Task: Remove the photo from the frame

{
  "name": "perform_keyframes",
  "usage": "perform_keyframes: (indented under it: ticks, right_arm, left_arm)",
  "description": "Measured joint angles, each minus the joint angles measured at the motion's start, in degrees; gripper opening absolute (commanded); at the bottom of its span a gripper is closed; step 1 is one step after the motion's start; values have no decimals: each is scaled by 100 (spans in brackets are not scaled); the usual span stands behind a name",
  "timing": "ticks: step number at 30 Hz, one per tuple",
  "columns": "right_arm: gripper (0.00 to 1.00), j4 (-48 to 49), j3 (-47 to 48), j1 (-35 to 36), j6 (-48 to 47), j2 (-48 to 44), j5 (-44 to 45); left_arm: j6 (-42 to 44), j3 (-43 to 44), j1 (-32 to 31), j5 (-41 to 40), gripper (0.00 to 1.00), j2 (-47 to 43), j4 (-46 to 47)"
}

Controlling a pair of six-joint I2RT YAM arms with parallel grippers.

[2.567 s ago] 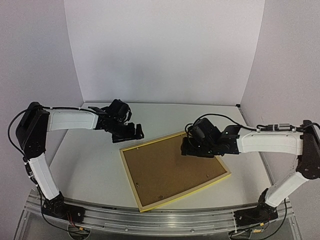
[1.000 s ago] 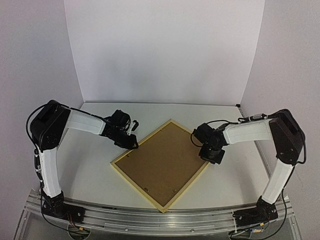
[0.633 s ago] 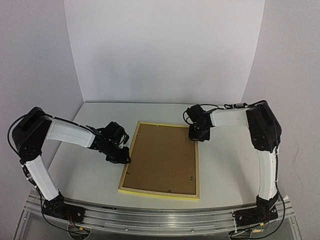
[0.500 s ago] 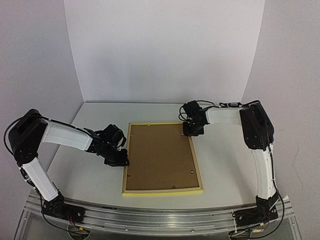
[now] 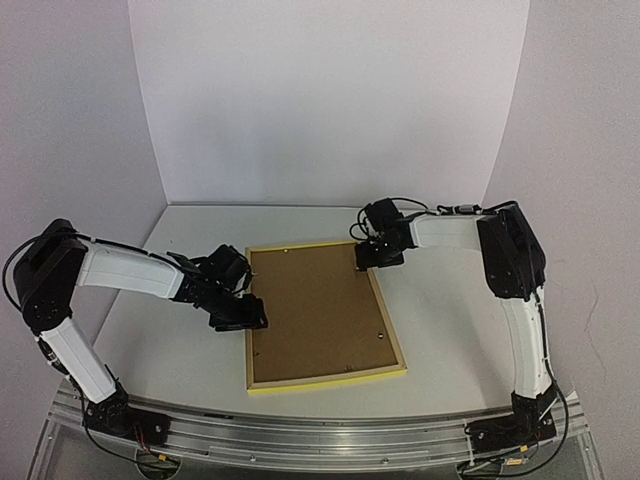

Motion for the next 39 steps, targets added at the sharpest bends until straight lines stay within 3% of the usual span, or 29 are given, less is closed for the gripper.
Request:
perform_keyframes:
  ticks: [3,7,12,19,26,39]
  right_arm:
    - [91,-74,-394,32,-55,-429,-98]
    - [91,80,-1064,361,-443,-1215,-194]
    - [87,724,-1720,1569,-1286,-1831,-683]
    - [84,1566,-1922,2986,-2039,-1484,-1785]
    - [81,2180,-1914,3280,-2295,-693,-1758]
    - [77,2888,-1593,3316,-2432,-268,-1239]
  left_arm:
    - [78,255,22,-189,72,-9,-138]
    - [195,599,152,-319,70,-9,-151]
    - [323,655,536,-299,63,12,-150]
    - [484,527,813,-128,53,108,80]
    - [488,341,841,16,41,278,295]
    - [299,-5,842,326,14,380,746]
